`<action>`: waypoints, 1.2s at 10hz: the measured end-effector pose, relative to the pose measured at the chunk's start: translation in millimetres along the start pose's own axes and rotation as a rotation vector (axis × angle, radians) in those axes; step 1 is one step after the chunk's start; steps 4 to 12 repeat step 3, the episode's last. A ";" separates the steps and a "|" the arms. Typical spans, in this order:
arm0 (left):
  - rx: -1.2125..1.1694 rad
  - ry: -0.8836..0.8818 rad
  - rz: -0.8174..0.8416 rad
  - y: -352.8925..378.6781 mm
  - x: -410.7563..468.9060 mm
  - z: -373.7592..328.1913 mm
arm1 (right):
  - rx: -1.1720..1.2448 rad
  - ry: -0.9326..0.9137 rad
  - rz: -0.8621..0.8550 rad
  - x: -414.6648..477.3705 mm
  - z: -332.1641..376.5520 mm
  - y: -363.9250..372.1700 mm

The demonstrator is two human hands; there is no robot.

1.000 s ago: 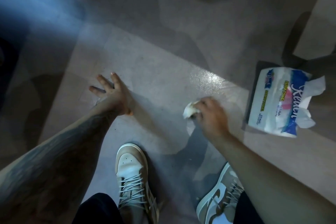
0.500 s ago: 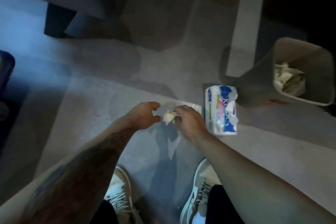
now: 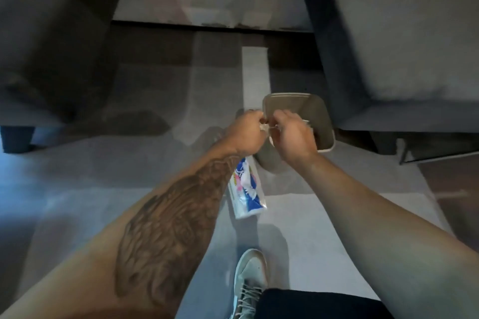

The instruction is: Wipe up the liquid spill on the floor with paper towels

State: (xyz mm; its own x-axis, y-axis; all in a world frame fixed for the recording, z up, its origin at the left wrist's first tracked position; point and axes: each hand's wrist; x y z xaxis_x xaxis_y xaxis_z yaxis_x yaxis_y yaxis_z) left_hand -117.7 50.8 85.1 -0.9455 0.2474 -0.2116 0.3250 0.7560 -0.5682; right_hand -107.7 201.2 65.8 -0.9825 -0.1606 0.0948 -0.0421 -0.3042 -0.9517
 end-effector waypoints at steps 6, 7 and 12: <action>-0.022 -0.068 0.242 60.4 10.8 -8.8 | -0.022 0.120 0.261 -19.3 -58.3 4.9; -0.022 -0.068 0.242 60.4 10.8 -8.8 | -0.022 0.120 0.261 -19.3 -58.3 4.9; -0.022 -0.068 0.242 60.4 10.8 -8.8 | -0.022 0.120 0.261 -19.3 -58.3 4.9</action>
Point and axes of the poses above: each hand's wrist, its own x-axis towards the middle knuckle, its own y-axis out of the palm, z = x × y, and after that the axes turned 7 degrees about -x, right-handed
